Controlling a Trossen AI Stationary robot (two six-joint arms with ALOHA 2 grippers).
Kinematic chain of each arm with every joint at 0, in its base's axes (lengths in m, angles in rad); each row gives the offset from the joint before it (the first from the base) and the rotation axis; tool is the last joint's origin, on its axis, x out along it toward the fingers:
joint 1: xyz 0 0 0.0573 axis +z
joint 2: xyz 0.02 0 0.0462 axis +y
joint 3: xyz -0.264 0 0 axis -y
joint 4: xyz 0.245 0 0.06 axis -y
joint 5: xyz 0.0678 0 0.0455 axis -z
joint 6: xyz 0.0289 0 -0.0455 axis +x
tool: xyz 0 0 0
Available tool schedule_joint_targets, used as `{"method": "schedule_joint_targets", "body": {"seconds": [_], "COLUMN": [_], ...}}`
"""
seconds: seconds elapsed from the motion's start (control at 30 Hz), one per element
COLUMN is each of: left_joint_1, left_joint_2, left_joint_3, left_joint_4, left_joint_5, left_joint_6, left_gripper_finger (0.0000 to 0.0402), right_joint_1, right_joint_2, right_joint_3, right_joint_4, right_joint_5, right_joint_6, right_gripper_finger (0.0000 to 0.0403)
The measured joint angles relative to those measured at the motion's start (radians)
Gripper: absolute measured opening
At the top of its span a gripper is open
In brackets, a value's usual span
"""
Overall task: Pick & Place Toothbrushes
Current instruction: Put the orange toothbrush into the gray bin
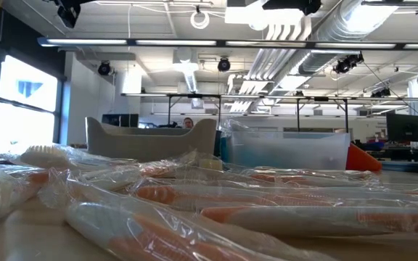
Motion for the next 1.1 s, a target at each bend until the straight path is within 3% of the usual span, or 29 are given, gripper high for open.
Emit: {"method": "schedule_joint_targets", "body": {"seconds": [0.2,0.6,0.87,1.1], "left_joint_1": [0.0,0.0,0.0,0.0], "left_joint_2": [0.008,0.01,0.01,0.01], "left_joint_3": [0.001,0.001,0.001,0.001], "left_joint_4": [-0.008,-0.078,-0.077,-0.078], "left_joint_5": [0.0,0.015,0.015,0.014], "left_joint_6": [0.002,-0.105,-0.104,-0.104], "left_gripper_finger": [0.0,0.0,0.0,0.0], "right_joint_1": [0.066,0.284,0.328,0.333], "right_joint_2": [0.0,0.053,0.16,0.275], "right_joint_3": [0.0,0.0,0.0,0.0], "right_joint_4": [0.002,0.093,0.064,-0.01], "right_joint_5": [0.033,0.254,0.232,0.095], "right_joint_6": [0.076,0.071,0.135,0.231], "right_gripper_finger": [0.0286,0.0286,0.0286,0.0286]}}
